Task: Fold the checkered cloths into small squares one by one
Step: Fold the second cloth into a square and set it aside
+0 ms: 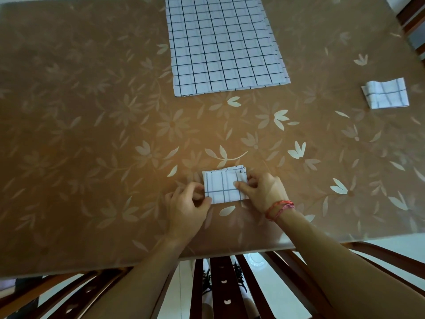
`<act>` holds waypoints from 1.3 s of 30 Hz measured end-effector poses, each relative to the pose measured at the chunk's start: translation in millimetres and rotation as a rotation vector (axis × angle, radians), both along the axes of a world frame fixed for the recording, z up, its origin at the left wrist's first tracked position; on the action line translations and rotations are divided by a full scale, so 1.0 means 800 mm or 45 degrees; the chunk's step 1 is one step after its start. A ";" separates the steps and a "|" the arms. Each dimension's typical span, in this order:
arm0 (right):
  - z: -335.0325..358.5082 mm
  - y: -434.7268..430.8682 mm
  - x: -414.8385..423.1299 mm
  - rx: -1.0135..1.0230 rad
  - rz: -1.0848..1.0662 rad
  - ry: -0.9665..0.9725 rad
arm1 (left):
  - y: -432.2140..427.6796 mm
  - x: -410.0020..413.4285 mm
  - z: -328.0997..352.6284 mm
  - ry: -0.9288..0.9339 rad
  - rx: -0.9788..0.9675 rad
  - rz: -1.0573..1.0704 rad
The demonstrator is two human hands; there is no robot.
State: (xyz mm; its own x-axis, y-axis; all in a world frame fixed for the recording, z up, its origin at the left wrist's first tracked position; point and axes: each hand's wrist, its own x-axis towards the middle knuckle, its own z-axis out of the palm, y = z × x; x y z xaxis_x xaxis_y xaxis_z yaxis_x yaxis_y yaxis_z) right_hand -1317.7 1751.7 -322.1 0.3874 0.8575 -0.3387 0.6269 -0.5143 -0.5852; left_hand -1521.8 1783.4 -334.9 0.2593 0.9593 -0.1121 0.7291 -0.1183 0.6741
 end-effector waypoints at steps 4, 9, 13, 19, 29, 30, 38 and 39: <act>0.006 0.006 -0.001 -0.050 -0.031 0.027 | 0.002 0.006 0.002 0.087 0.090 -0.026; 0.006 0.014 0.000 -0.105 -0.035 0.010 | 0.005 0.000 0.000 0.421 0.408 -0.223; 0.003 0.016 0.003 -0.114 -0.028 -0.003 | 0.009 -0.002 -0.014 0.458 0.635 -0.660; 0.005 0.017 0.006 -0.128 0.003 0.016 | 0.011 -0.010 -0.037 0.589 0.399 -0.666; -0.016 0.014 -0.052 0.456 0.707 -0.606 | 0.010 -0.008 -0.039 0.584 0.393 -0.644; -0.026 0.013 -0.054 0.405 0.756 -0.619 | 0.010 -0.009 -0.040 0.572 0.416 -0.655; -0.047 0.017 -0.076 0.327 0.799 -0.732 | 0.010 -0.010 -0.051 0.602 0.466 -0.677; -0.050 0.018 -0.078 0.368 0.807 -0.691 | 0.010 -0.010 -0.052 0.613 0.475 -0.682</act>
State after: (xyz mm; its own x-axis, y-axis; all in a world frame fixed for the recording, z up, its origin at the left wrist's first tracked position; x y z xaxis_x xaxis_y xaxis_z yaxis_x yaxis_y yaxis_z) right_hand -1380.1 1766.1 -362.1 -0.1453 0.9892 0.0170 0.9733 0.1460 -0.1773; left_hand -1530.1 1791.3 -376.4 0.6987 0.7149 -0.0258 0.7099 -0.6885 0.1483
